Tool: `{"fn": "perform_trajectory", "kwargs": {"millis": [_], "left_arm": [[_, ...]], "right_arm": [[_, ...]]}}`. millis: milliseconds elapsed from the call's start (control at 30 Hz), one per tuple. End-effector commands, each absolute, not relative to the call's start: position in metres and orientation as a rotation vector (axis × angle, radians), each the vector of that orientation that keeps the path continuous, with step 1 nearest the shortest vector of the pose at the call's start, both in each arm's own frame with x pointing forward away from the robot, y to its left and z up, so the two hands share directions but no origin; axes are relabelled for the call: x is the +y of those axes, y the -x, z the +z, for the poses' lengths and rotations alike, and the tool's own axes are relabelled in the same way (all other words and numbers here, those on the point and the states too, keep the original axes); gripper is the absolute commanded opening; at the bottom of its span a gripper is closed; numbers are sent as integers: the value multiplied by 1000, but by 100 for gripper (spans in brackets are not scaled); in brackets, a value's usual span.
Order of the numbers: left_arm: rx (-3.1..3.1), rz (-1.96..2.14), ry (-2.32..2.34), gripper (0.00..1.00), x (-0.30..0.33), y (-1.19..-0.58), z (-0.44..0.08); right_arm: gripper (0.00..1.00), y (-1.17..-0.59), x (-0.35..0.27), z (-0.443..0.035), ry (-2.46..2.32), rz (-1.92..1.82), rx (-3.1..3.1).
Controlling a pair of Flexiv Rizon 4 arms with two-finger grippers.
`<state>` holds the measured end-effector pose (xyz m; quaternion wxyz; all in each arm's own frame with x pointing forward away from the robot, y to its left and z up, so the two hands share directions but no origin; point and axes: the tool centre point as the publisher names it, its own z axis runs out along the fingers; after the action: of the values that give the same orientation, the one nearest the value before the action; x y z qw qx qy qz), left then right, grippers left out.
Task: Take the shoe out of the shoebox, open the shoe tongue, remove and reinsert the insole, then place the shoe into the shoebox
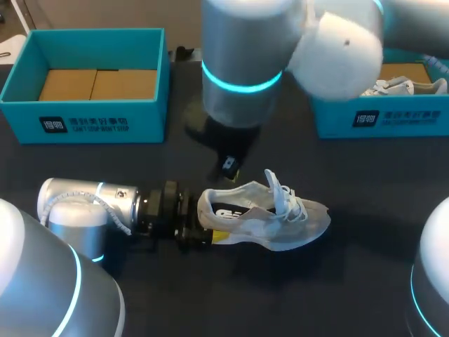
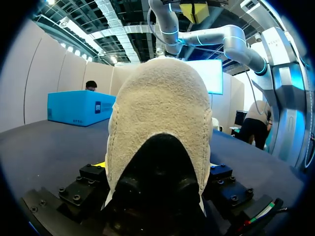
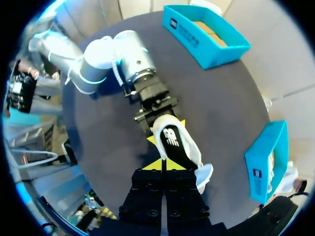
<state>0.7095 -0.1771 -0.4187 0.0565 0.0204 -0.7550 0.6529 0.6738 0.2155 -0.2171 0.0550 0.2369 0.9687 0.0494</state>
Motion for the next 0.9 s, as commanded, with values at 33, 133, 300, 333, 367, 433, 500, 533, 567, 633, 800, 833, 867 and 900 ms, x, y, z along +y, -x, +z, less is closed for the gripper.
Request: {"fn": "perform_trajectory", "kwargs": {"millis": [33,133,300,333,367,433,500,533,567,633,800,833,867,900], "left_arm": [[-2291,1983,-64,0,-177,-709,-419],[-2291,1983,-64,0,-177,-709,-419],[-2291,1983,-64,0,-177,-709,-419],[-2291,1983,-64,0,-177,-709,-419],[-2291,1983,-64,0,-177,-709,-419],[-2291,1983,-64,0,-177,-709,-419],[-2291,1983,-64,0,-177,-709,-419],[-2291,1983,-64,0,-177,-709,-419],[-2291,1983,-64,0,-177,-709,-419],[-2291,1983,-64,0,-177,-709,-419],[-2291,1983,-64,0,-177,-709,-419],[-2291,1983,-64,0,-177,-709,-419],[-2291,1983,-64,0,-177,-709,-419],[-2291,1983,-64,0,-177,-709,-419]], "right_arm": [[0,-672,227,-242,-560,166,2973],[0,-673,227,-244,-542,149,2996],[0,-673,227,-244,-542,149,2996],[0,-673,227,-244,-542,149,2996],[0,-673,227,-244,-542,149,2996],[0,-673,227,-244,-542,149,2996],[0,-679,228,-256,-480,168,2997],[0,-682,228,-262,-425,191,2995],[0,-682,229,-267,-349,226,2974],[0,-683,226,-279,-262,285,2946],[0,-683,226,-279,-262,285,2946],[0,-683,226,-279,-262,285,2946],[0,-683,226,-279,-262,285,2946],[0,-683,226,-279,-262,285,2946]]}}
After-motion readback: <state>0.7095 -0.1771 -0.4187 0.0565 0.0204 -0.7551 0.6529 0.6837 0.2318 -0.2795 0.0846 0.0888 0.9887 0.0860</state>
